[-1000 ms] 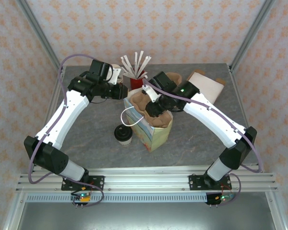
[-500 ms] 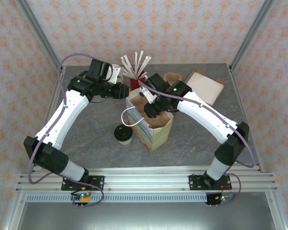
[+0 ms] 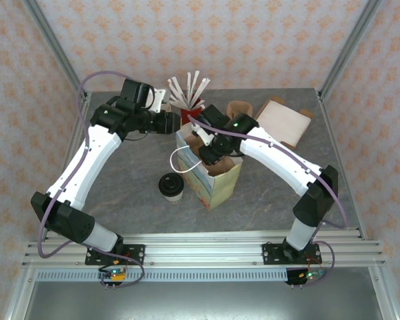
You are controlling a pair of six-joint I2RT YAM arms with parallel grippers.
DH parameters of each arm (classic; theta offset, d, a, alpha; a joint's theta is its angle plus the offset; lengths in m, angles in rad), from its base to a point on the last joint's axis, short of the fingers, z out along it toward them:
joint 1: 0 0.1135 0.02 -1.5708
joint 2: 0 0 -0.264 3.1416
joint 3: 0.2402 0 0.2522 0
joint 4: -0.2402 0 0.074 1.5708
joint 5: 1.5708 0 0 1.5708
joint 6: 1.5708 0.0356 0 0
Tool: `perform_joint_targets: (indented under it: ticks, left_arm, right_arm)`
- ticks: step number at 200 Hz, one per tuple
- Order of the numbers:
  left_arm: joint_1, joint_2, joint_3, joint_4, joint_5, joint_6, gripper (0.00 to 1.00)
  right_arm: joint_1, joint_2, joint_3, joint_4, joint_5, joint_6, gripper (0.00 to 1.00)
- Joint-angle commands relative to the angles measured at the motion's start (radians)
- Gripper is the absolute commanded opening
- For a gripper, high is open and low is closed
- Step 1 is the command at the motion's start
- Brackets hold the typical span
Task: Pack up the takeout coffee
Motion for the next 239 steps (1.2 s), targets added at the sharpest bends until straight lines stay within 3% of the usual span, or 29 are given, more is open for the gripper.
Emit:
perform_joint_targets:
  ticks: [1, 239]
  left_arm:
    - [0.008, -0.046, 0.029, 0.007, -0.021, -0.017, 0.48]
    - [0.008, -0.095, -0.010, -0.013, -0.103, 0.006, 0.50]
  right_arm:
    - [0.005, 0.032, -0.024, -0.001, 0.038, 0.016, 0.30]
    - [0.093, 0.107, 0.181, -0.146, 0.188, 0.120, 0.31]
